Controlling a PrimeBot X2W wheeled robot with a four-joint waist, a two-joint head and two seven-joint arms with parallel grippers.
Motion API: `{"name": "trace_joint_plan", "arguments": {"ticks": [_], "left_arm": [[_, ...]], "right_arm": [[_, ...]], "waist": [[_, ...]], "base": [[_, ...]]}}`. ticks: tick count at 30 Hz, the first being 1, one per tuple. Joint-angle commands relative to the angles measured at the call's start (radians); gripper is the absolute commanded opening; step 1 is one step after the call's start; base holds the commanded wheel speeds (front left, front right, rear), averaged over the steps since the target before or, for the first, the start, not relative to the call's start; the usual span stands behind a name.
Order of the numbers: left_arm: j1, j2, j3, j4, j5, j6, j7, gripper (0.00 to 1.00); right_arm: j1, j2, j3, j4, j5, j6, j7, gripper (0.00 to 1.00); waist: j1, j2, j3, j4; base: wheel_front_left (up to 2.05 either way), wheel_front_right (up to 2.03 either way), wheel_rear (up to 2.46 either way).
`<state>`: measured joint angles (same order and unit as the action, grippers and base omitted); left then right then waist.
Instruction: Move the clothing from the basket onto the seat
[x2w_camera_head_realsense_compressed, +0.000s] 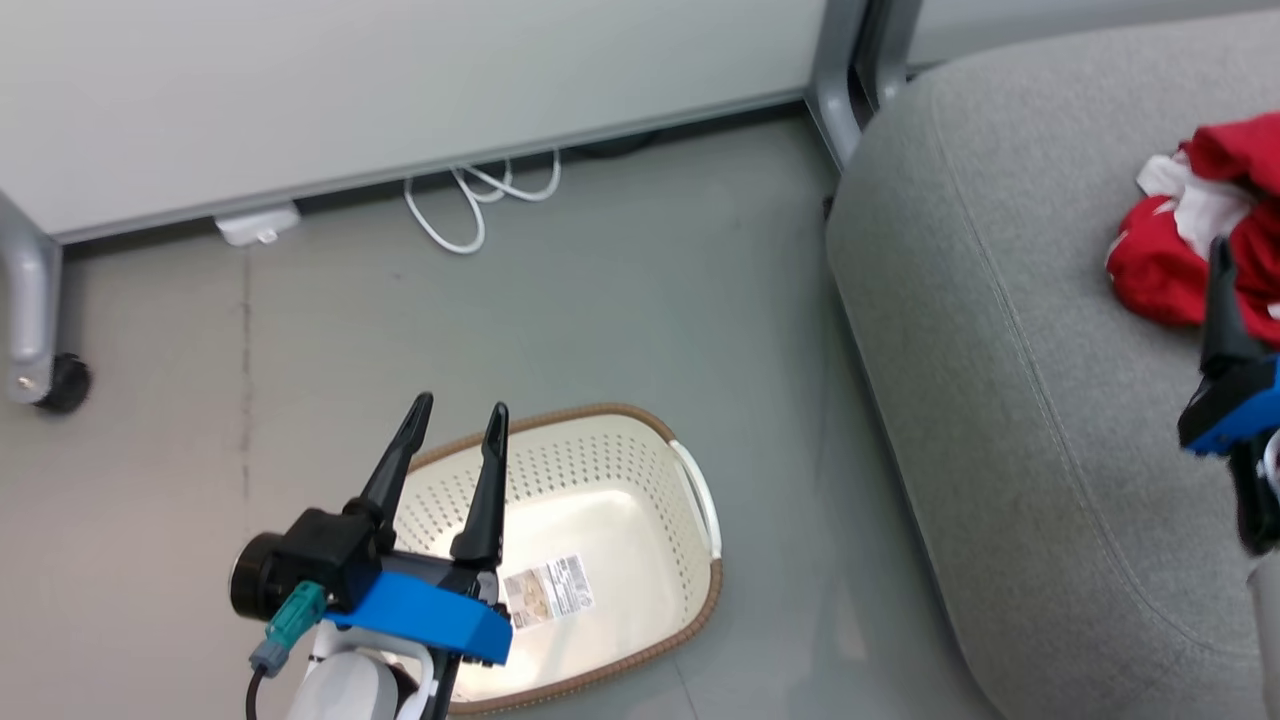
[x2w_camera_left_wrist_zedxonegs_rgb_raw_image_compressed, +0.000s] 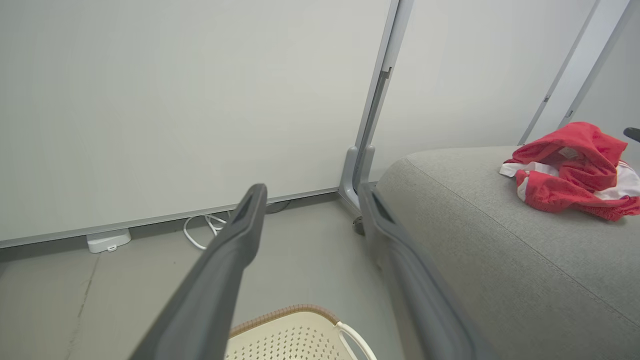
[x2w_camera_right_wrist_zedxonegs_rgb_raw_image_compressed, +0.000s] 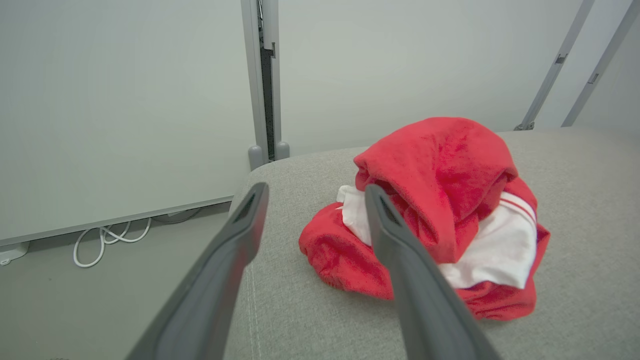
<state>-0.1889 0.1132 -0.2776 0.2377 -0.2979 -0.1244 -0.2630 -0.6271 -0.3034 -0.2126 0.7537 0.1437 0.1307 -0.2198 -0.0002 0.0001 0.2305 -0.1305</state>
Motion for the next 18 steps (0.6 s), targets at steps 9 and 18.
{"name": "trace_joint_plan", "arguments": {"ticks": [9, 18], "left_arm": [[0.077, -0.026, 0.073, 0.02, 0.02, -0.006, -0.003, 1.0], [0.091, -0.028, 0.102, 0.046, 0.019, -0.007, -0.002, 1.0]], "right_arm": [[0.285, 0.067, 0.038, -0.287, -0.006, 0.0, 0.093, 1.0], [0.462, 0.177, 0.032, -0.504, -0.047, 0.0, 0.158, 1.0]], "waist": [[0.0002, -0.0001, -0.124, 0.127], [0.0002, -0.0001, -0.161, 0.193]], "base": [[0.0, 0.0, 0.0], [0.0, 0.0, 0.0]]}}
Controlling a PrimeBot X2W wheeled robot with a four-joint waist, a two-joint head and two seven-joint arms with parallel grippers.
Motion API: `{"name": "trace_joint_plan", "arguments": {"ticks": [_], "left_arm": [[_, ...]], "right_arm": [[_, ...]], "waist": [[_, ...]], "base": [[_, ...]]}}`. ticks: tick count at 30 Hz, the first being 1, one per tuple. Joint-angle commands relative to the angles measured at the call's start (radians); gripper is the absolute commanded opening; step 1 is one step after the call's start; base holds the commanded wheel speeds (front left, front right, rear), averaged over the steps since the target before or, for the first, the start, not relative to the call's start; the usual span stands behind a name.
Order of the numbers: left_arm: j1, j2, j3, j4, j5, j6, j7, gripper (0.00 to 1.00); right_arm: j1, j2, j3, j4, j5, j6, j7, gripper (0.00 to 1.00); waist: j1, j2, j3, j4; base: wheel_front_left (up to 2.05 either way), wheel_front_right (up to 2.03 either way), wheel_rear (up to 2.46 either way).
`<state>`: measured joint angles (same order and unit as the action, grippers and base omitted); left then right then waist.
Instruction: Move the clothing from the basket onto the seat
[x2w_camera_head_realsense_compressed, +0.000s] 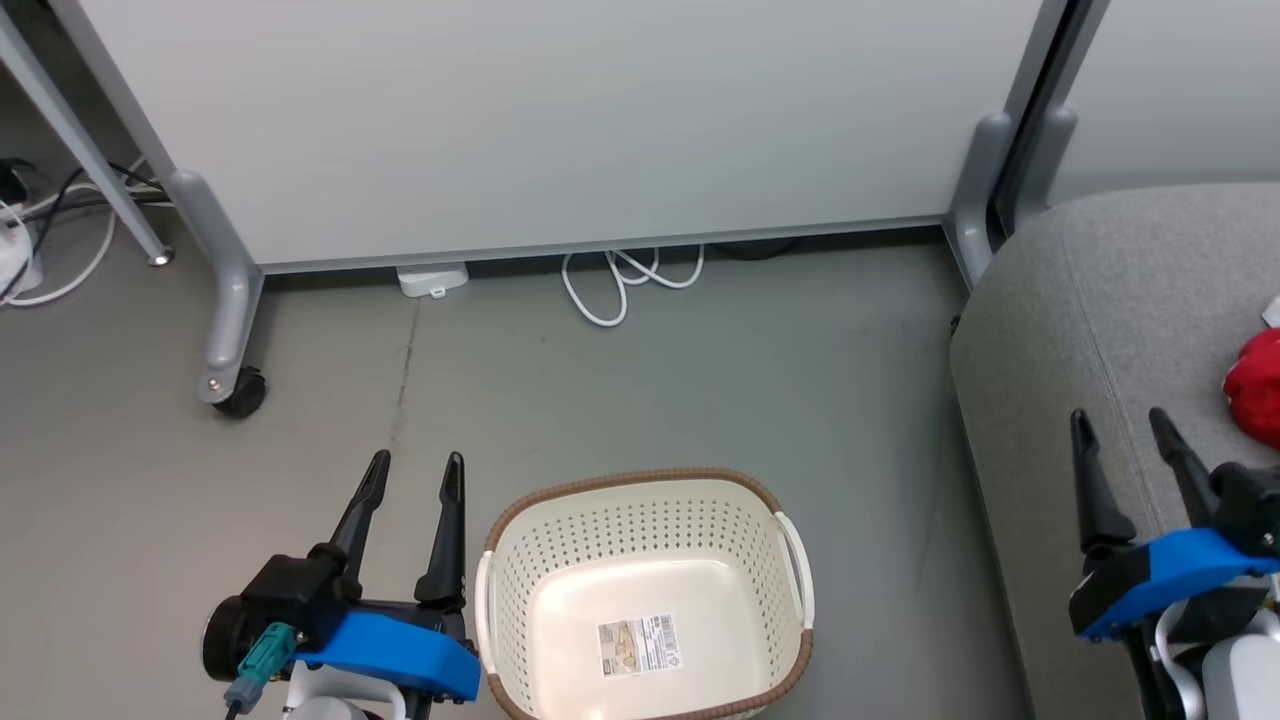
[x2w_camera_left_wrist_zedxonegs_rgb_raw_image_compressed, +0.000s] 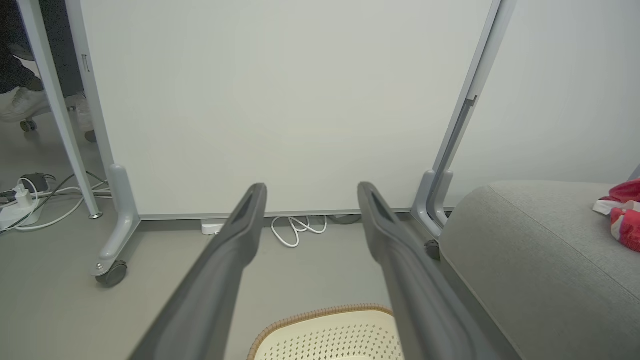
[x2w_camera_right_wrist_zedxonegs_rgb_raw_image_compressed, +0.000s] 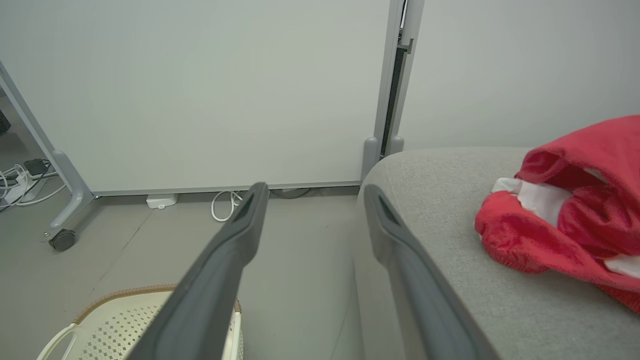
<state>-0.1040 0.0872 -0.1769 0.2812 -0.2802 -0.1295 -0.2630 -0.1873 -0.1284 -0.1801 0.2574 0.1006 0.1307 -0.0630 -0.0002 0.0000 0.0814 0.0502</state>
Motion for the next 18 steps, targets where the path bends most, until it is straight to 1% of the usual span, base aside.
{"name": "trace_joint_plan", "arguments": {"ticks": [1, 9, 18], "left_arm": [[0.009, -0.002, 0.005, 0.006, 0.0, -0.001, -0.002, 1.0], [0.024, -0.01, 0.042, 0.042, -0.006, -0.001, -0.003, 1.0], [0.034, -0.009, 0.061, 0.085, -0.007, -0.002, -0.003, 1.0]], "right_arm": [[0.035, 0.013, 0.001, -0.023, -0.003, 0.0, 0.007, 1.0], [0.12, 0.062, 0.01, -0.087, -0.004, 0.0, 0.012, 1.0], [0.161, 0.078, 0.025, -0.093, -0.01, 0.0, 0.01, 1.0]], "waist": [[0.0002, 0.0, -0.017, 0.017], [0.0002, 0.0, -0.055, 0.042], [0.0002, 0.0, -0.07, 0.05]], "base": [[0.0, 0.0, 0.0], [0.0, 0.0, 0.0], [0.0, 0.0, 0.0]]}}
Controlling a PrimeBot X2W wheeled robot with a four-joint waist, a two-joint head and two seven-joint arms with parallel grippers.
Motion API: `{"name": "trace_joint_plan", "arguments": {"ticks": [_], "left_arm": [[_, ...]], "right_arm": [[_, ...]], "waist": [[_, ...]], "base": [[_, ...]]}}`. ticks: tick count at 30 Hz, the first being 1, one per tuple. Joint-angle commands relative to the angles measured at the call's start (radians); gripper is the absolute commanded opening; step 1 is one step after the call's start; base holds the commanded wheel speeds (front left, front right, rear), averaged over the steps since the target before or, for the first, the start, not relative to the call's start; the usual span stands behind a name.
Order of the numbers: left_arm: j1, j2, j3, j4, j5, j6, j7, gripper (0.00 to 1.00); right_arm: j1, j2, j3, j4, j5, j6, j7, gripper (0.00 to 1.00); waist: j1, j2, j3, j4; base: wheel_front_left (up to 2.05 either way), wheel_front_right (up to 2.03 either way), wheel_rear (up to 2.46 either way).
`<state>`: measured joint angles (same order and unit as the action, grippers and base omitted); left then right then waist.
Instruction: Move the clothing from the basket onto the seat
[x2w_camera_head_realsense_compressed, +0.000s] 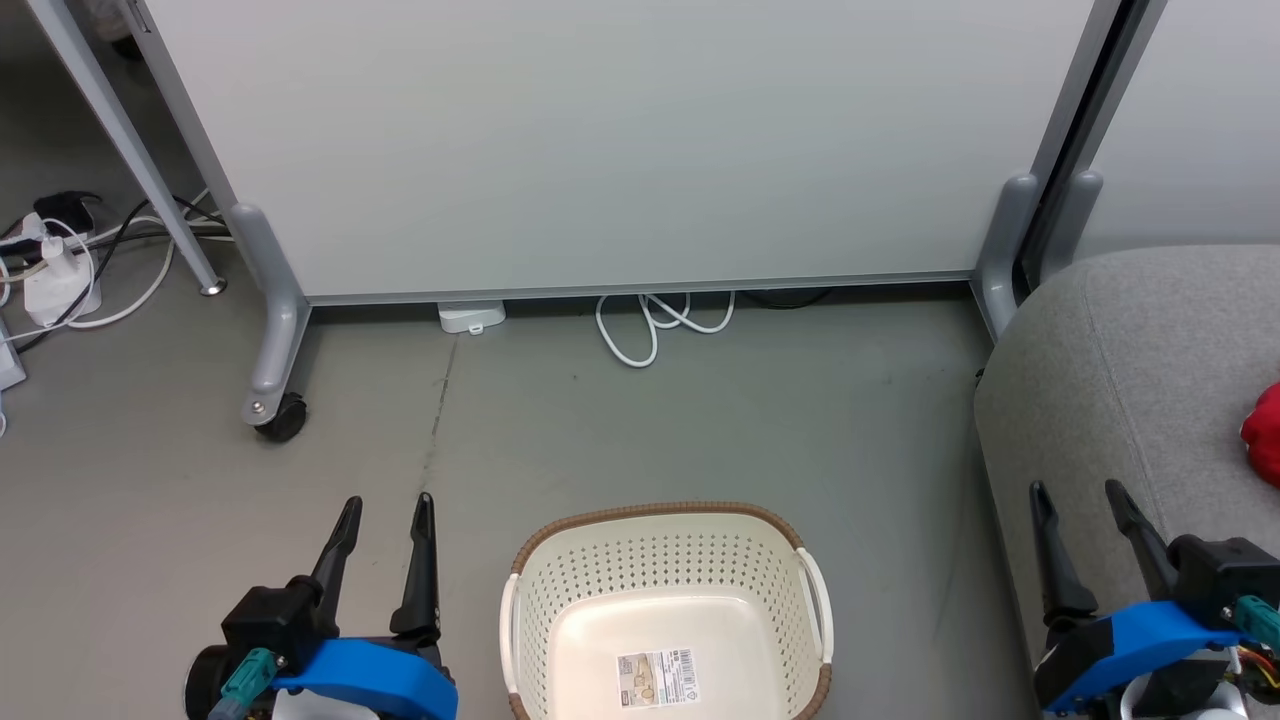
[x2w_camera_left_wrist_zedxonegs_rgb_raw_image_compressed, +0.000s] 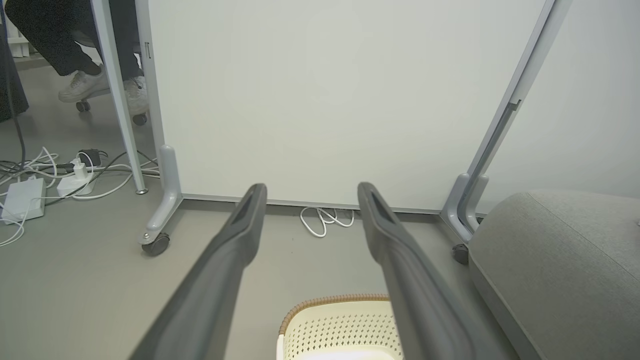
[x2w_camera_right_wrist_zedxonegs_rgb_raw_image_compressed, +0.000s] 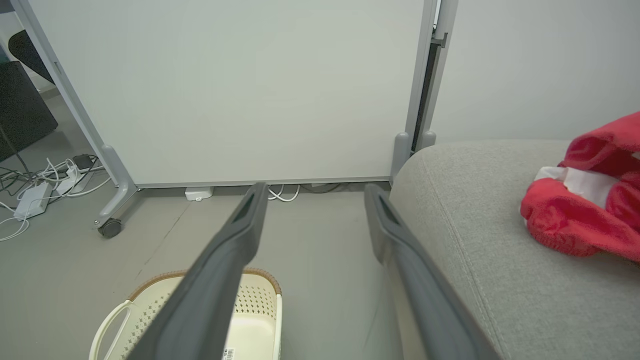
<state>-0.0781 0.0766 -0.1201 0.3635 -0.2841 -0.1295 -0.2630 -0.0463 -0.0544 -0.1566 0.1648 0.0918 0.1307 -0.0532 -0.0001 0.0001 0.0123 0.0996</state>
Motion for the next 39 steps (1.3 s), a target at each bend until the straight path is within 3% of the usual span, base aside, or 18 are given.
{"name": "trace_joint_plan", "arguments": {"ticks": [1, 21, 22, 32, 39], "left_arm": [[0.009, 0.001, 0.008, 0.006, -0.004, -0.002, -0.003, 1.0], [0.011, -0.01, 0.038, 0.006, 0.003, -0.001, -0.003, 1.0], [0.01, -0.01, 0.037, 0.01, 0.002, 0.0, 0.0, 0.0], [0.074, -0.021, 0.037, 0.086, -0.002, 0.0, 0.008, 0.0], [0.067, -0.022, 0.055, 0.072, -0.12, 0.0, 0.041, 0.0]], "right_arm": [[0.021, 0.004, 0.003, 0.002, 0.0, 0.0, 0.001, 1.0], [0.019, 0.005, 0.033, 0.032, 0.038, 0.0, -0.012, 1.0], [0.014, 0.002, 0.033, 0.032, 0.032, 0.0, -0.01, 0.0], [0.036, 0.011, 0.032, 0.119, 0.035, 0.0, -0.008, 0.0], [0.026, 0.011, 0.031, 0.122, 0.167, 0.0, 0.01, 0.0]], "waist": [[0.0001, -0.0001, -0.002, 0.001], [0.0001, -0.0001, -0.002, -0.004], [0.0001, -0.0001, -0.002, -0.005], [0.0001, -0.0001, -0.003, -0.005], [0.0001, -0.0001, -0.003, -0.01]], "base": [[0.0, 0.0, 0.0], [0.0, 0.0, 0.0], [0.0, 0.0, 0.0], [0.0, 0.0, 0.0], [0.0, 0.0, 0.0]]}}
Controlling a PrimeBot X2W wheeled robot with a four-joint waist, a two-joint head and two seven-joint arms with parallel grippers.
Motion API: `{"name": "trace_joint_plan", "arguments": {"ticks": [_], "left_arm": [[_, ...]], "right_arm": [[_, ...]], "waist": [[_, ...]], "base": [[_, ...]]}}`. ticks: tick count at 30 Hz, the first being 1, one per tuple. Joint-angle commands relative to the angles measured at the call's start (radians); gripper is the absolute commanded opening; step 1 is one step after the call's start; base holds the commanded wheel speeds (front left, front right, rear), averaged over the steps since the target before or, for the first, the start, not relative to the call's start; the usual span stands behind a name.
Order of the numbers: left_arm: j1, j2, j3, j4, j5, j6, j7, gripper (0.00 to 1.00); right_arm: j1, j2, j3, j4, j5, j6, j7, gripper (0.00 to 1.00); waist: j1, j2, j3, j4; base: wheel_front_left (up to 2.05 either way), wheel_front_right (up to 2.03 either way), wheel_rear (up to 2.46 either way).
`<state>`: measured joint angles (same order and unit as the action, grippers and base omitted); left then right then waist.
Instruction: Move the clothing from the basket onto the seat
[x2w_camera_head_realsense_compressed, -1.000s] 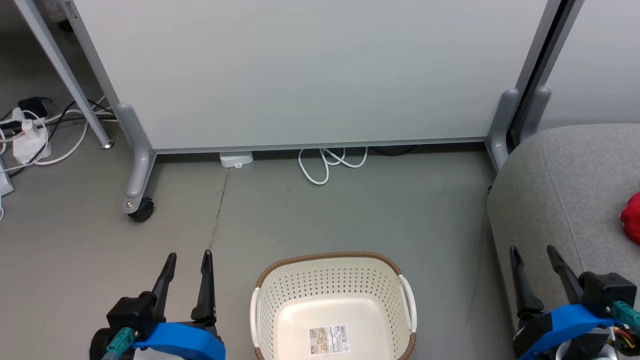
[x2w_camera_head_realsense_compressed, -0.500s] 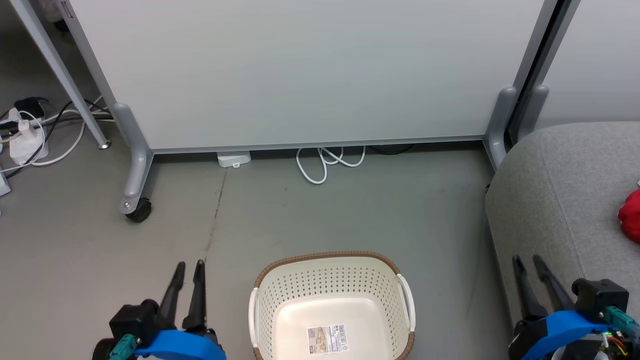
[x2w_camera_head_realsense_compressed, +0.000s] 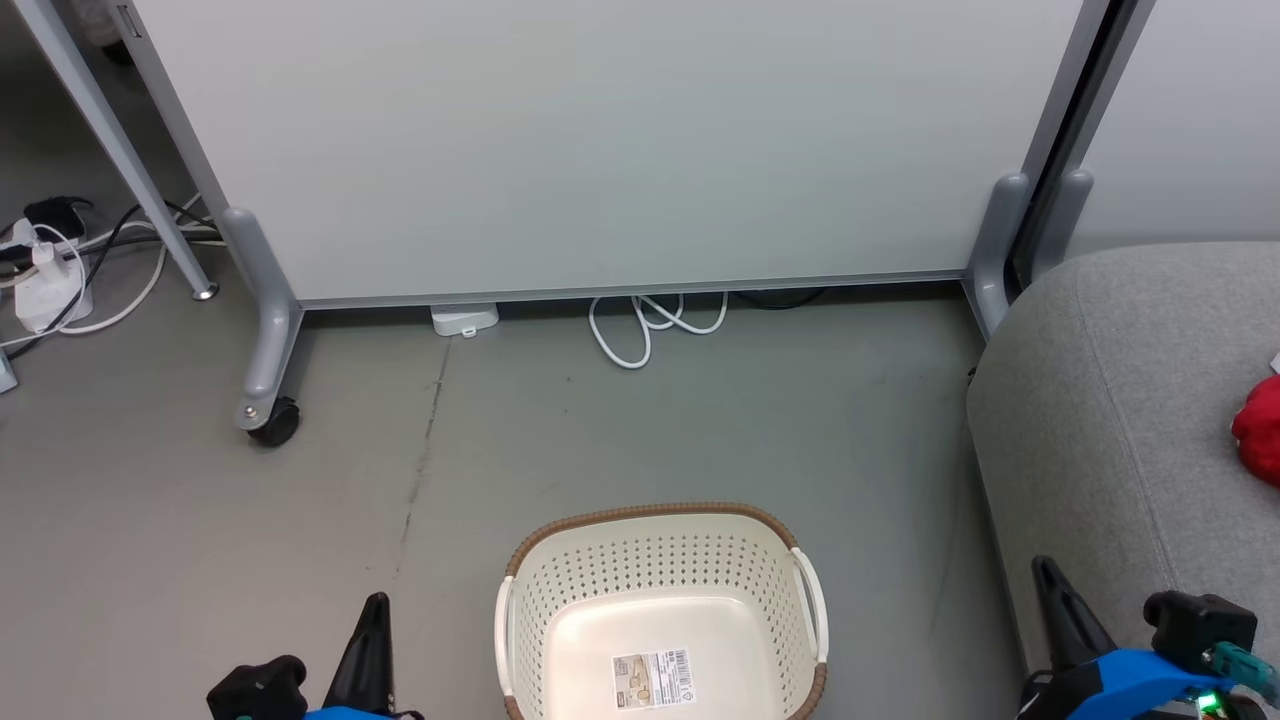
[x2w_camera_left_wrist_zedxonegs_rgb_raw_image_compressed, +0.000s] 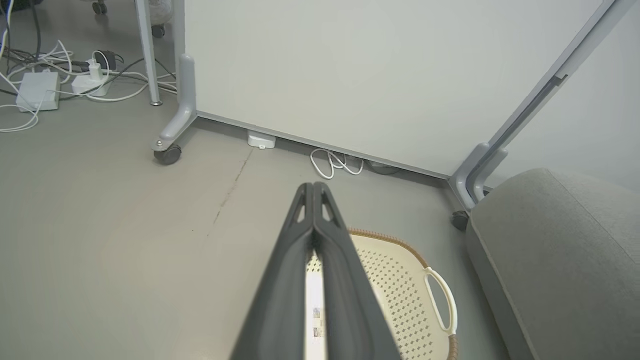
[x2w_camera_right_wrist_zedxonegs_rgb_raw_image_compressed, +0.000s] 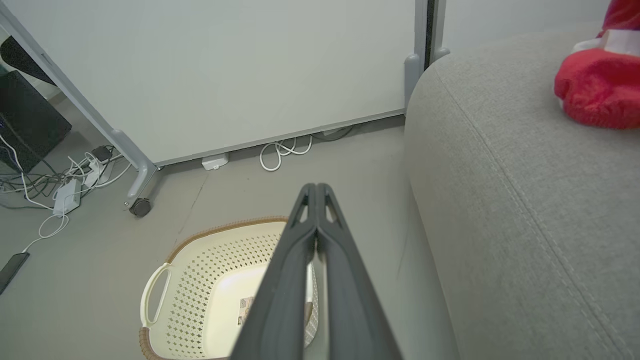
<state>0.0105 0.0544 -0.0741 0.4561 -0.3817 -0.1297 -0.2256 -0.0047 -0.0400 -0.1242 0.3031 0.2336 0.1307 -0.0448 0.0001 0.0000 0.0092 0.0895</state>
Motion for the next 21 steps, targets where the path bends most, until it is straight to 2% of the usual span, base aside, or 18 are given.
{"name": "trace_joint_plan", "arguments": {"ticks": [1, 21], "left_arm": [[-0.023, 0.001, 0.012, -0.023, -0.04, 0.0, 0.009, 0.0], [-0.052, 0.0, 0.059, -0.075, -0.352, 0.0, 0.096, 0.0]], "right_arm": [[-0.017, -0.004, -0.001, -0.018, 0.045, 0.0, 0.004, 0.0], [-0.042, -0.006, 0.003, -0.032, 0.395, 0.0, 0.043, 0.0]], "waist": [[-0.0001, 0.0, 0.0, -0.001], [-0.0001, 0.0, -0.001, -0.016]], "base": [[0.0, 0.0, 0.0], [0.0, 0.0, 0.0]]}}
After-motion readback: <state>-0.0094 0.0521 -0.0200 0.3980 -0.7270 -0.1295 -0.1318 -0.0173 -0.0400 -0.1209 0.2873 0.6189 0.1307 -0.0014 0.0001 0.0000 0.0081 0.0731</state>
